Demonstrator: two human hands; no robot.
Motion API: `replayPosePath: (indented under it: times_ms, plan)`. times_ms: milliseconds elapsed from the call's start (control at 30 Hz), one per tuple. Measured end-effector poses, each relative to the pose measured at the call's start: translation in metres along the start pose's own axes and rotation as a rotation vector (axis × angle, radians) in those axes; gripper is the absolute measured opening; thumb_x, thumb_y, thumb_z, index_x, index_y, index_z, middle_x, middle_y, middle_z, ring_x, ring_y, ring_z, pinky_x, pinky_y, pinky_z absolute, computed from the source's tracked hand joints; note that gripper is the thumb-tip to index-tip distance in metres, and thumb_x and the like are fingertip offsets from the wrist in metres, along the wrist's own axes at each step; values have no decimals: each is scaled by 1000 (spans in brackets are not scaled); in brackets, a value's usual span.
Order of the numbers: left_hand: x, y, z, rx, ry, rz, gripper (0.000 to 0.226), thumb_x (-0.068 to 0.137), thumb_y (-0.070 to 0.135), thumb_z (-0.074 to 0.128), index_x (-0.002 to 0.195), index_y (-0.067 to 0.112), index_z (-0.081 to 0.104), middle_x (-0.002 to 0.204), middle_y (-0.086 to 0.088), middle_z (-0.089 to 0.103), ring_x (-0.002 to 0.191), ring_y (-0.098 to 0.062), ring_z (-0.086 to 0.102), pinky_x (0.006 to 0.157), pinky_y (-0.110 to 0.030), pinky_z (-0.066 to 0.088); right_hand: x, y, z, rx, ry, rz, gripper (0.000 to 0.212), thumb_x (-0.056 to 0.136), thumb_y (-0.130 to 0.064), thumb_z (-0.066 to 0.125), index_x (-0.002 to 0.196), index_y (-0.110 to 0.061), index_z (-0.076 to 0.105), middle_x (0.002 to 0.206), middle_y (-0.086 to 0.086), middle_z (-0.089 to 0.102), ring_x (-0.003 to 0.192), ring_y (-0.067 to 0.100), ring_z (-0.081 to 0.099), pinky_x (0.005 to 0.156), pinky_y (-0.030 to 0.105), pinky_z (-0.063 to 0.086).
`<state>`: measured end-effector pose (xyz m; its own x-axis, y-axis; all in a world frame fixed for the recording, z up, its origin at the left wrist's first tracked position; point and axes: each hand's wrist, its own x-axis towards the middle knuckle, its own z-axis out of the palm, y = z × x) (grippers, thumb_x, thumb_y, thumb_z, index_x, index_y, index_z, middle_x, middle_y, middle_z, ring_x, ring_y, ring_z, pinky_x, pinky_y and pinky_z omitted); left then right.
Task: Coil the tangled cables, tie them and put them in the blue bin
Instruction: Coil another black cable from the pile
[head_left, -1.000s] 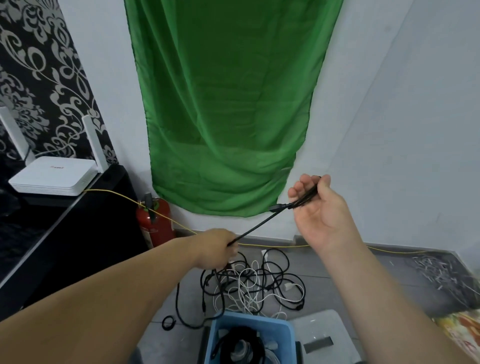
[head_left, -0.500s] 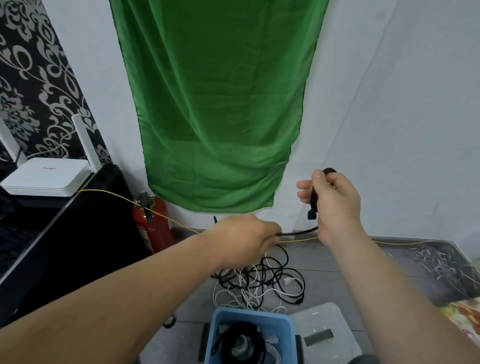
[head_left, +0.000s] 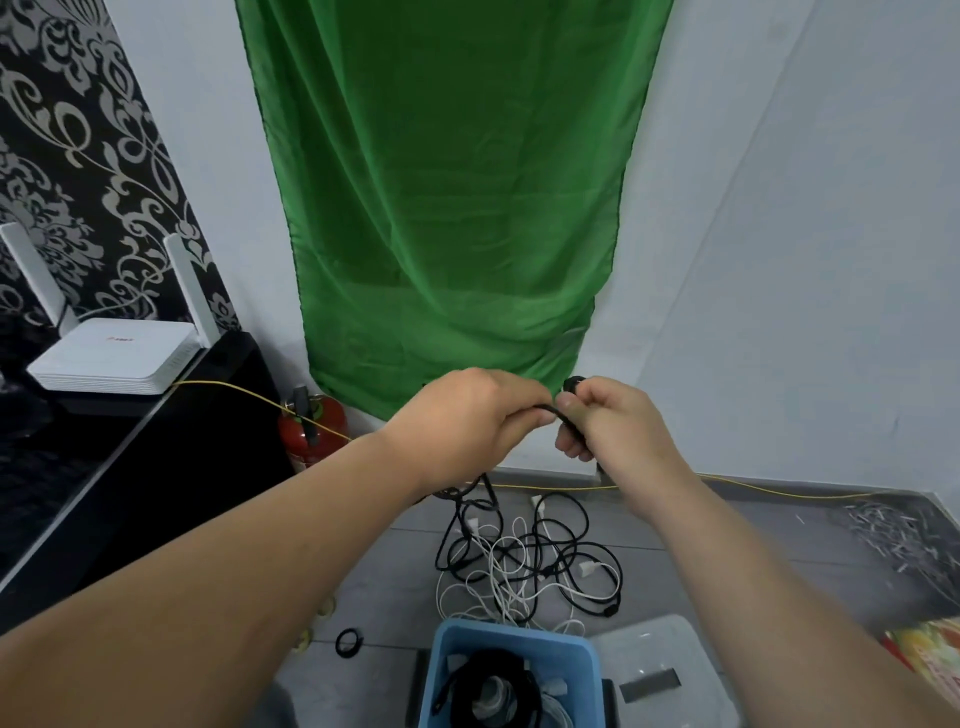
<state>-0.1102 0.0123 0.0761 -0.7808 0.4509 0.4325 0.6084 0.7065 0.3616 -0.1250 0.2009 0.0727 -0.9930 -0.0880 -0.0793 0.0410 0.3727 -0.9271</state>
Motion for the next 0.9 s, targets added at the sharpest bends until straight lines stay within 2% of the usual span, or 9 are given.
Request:
replayPosePath:
  times_ms: [133, 333, 467, 600, 667, 700, 800, 833, 900]
  plan:
    - [-2, -10, -6, 9, 96, -75, 31, 98, 48, 50, 97, 24, 68, 80, 9, 64, 73, -18, 60, 65, -40, 52, -5, -6, 3, 170, -146, 79, 33, 108, -26, 47, 87, -4, 61, 54, 9, 56, 45, 22, 46, 50, 29, 38]
    - [-6, -23, -8, -35, 98, -118, 39, 95, 54, 52, 91, 19, 69, 80, 8, 62, 73, -15, 58, 67, -38, 51, -14, -15, 8, 318, -380, 158, 39, 108, -36, 45, 80, -10, 54, 50, 0, 27, 45, 15, 20, 51, 32, 17]
    - [-10, -29, -3, 6, 29, -98, 35, 99, 42, 48, 96, 13, 68, 84, 4, 62, 75, -17, 58, 69, -38, 51, -17, -24, 5, 510, -475, 232, 41, 103, -42, 49, 71, -17, 49, 50, -5, 19, 45, 12, 12, 51, 32, 9]
    - [-21, -44, 7, 29, -102, -206, 10, 100, 15, 57, 92, 15, 64, 83, 11, 49, 78, -17, 55, 70, -32, 45, -23, -30, 3, 677, -595, 272, 39, 99, -42, 51, 66, -21, 47, 49, -8, 16, 45, 12, 9, 45, 28, 10]
    - [-25, -51, 10, 46, -143, -292, 7, 99, 14, 60, 95, 20, 62, 88, 12, 51, 90, -19, 58, 77, -29, 46, -23, -33, 2, 824, -568, 292, 40, 101, -41, 48, 66, -21, 46, 48, -9, 16, 44, 11, 8, 43, 27, 10]
    - [-27, -55, 11, 61, -172, -329, 8, 99, 16, 62, 106, 19, 65, 98, 10, 57, 100, -18, 59, 86, -32, 49, -22, -33, 1, 907, -534, 296, 42, 103, -41, 45, 66, -21, 45, 47, -9, 17, 44, 11, 8, 41, 26, 10]
    - [-29, -57, 13, 170, -305, -458, 42, 100, 28, 60, 142, 25, 56, 138, 6, 59, 131, -18, 51, 116, -46, 36, -15, -29, -1, 1093, -426, 284, 42, 105, -38, 42, 66, -21, 45, 46, -8, 17, 40, 10, 10, 37, 25, 13]
    - [-29, -57, 14, 231, -356, -491, 40, 101, 37, 56, 140, 28, 56, 139, 7, 59, 132, -18, 51, 118, -50, 32, -13, -28, -2, 1108, -406, 284, 42, 105, -37, 42, 66, -21, 45, 47, -8, 18, 39, 9, 13, 36, 25, 15]
    - [-27, -51, 17, 293, -434, -531, 33, 101, 51, 48, 122, 30, 64, 122, 7, 65, 118, -19, 58, 111, -50, 39, -12, -25, -1, 1109, -389, 291, 40, 104, -36, 42, 67, -21, 45, 47, -8, 18, 37, 9, 15, 35, 25, 16]
